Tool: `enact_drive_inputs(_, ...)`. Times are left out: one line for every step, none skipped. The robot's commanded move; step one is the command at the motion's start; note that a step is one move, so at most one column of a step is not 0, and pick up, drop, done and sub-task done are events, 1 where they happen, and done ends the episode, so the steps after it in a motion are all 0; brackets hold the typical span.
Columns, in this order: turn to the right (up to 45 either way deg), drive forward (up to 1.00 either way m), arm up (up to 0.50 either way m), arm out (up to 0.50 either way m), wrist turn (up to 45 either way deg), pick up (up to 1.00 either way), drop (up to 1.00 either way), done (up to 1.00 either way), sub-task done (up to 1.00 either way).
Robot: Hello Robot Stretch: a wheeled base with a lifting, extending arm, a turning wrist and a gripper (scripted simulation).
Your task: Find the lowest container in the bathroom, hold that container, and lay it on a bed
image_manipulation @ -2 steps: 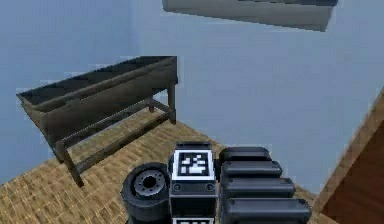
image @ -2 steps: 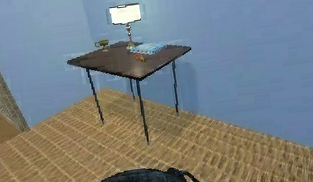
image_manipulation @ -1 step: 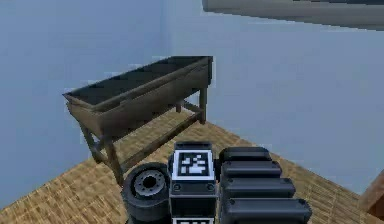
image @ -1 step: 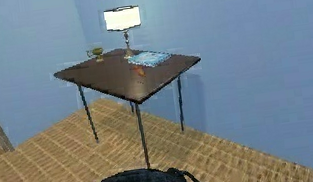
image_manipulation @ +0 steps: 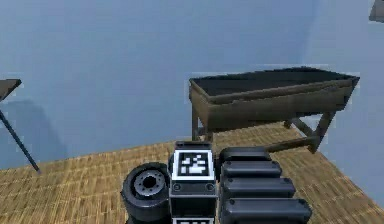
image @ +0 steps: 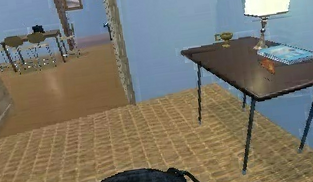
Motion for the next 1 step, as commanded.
enact_drive_inputs(0.0,0.65,0.00,0.00,0.0,0.00,0.00,0.00,0.00)
